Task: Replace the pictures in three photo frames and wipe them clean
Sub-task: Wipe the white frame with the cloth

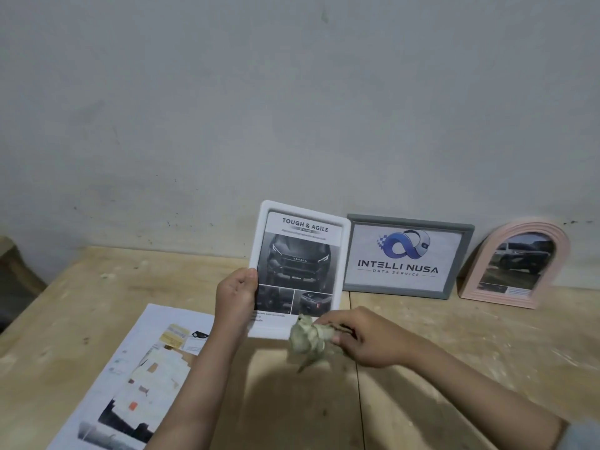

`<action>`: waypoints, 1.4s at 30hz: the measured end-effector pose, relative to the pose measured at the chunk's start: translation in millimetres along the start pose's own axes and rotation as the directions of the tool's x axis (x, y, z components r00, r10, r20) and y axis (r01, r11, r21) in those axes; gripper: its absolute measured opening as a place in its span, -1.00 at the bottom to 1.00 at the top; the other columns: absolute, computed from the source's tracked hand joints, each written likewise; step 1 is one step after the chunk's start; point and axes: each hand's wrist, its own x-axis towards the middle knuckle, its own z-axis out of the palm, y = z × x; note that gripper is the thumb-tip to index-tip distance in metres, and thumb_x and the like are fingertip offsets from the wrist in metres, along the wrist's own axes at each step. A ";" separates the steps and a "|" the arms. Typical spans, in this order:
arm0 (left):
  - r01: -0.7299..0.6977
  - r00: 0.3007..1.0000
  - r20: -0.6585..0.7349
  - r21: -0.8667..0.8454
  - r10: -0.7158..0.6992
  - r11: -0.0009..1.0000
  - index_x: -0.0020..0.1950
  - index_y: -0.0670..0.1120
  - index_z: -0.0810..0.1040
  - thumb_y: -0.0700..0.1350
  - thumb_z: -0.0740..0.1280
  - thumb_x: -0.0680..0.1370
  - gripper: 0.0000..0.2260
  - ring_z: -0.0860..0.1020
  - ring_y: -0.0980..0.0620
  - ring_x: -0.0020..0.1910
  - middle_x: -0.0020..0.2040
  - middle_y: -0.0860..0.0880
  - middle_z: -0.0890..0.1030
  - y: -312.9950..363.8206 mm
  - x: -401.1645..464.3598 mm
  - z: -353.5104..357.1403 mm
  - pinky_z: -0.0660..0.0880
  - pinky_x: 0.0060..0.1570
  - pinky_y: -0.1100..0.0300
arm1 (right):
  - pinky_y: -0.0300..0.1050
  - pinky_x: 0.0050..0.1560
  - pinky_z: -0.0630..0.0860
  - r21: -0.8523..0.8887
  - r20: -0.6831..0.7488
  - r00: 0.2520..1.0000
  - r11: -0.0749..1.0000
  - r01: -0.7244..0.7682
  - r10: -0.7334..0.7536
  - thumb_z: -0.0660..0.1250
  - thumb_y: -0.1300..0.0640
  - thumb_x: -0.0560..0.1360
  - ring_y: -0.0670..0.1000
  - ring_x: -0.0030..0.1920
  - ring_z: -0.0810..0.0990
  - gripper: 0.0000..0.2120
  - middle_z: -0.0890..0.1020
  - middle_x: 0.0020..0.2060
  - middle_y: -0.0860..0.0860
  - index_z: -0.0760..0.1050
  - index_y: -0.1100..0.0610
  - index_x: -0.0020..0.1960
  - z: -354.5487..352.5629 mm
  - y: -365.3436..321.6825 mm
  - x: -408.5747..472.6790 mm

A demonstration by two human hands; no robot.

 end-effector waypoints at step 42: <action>0.064 0.987 0.154 -0.140 -0.042 0.988 -0.40 -0.16 0.30 -0.10 0.23 0.57 -0.65 0.20 -0.07 -0.30 -0.35 -0.11 0.24 15.4 12.6 4.6 0.16 -0.23 0.09 | -0.01 0.18 0.50 -0.553 -0.446 0.807 0.828 0.092 -0.388 0.08 0.32 0.37 0.11 0.39 0.38 -0.40 0.40 0.39 0.11 0.35 0.18 0.41 -85.5 -25.0 62.9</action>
